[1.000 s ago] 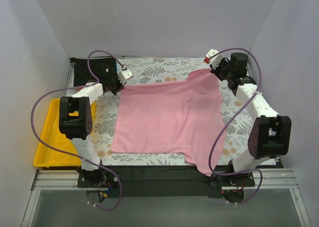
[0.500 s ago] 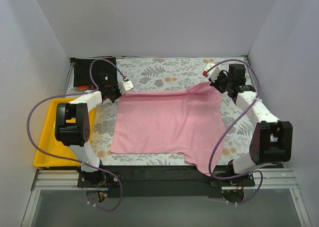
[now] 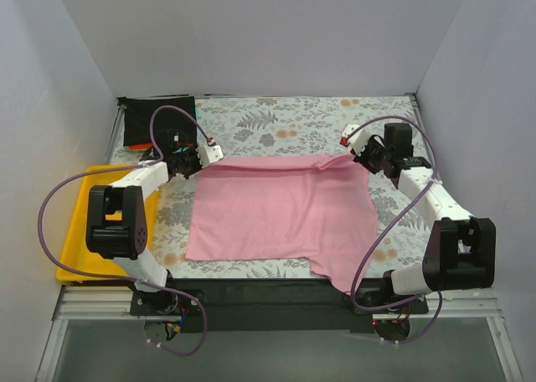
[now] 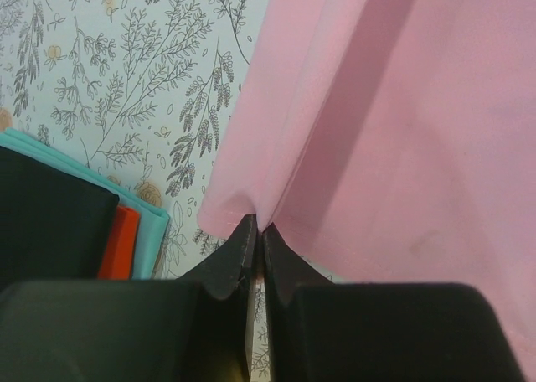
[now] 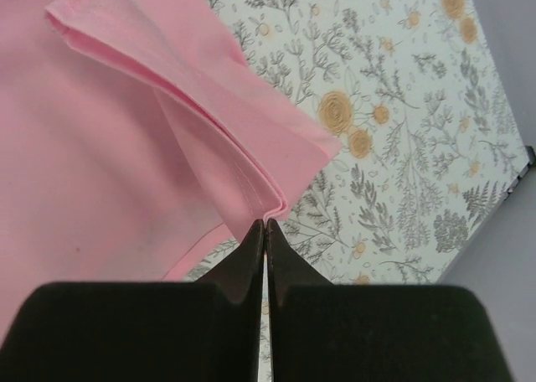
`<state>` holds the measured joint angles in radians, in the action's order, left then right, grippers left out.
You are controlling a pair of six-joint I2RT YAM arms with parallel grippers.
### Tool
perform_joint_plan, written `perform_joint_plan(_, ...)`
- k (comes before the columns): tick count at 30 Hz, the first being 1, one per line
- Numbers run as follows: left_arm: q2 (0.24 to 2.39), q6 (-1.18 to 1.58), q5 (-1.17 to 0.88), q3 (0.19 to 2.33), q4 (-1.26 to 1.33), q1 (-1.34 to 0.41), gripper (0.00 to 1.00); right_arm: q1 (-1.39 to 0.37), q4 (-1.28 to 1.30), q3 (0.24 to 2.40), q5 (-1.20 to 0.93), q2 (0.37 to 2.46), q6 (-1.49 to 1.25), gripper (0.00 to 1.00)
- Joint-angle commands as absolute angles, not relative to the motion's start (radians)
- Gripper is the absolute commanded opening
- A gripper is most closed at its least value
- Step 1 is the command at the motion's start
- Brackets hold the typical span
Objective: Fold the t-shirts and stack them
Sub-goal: Fold the tshirt
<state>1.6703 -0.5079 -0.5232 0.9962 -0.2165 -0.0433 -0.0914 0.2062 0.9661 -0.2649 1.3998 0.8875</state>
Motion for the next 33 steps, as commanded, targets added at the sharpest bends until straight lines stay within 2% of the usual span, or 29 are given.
perform_joint_plan(1,1.628,-0.545,-0.514,0.973,-0.224,-0.048,0.0,-0.091,0.222,0.928,-0.285,1.358,0.903,0.01)
perform_joint_plan(20,1.58,-0.609,-0.4,0.887,-0.249,-0.091,0.0,-0.098,0.252,0.884,-0.256,1.397,0.934,0.01)
perform_joint_plan(33,1.545,-0.629,-0.426,0.877,-0.284,-0.094,0.0,-0.1,0.305,0.862,-0.279,1.373,0.979,0.01)
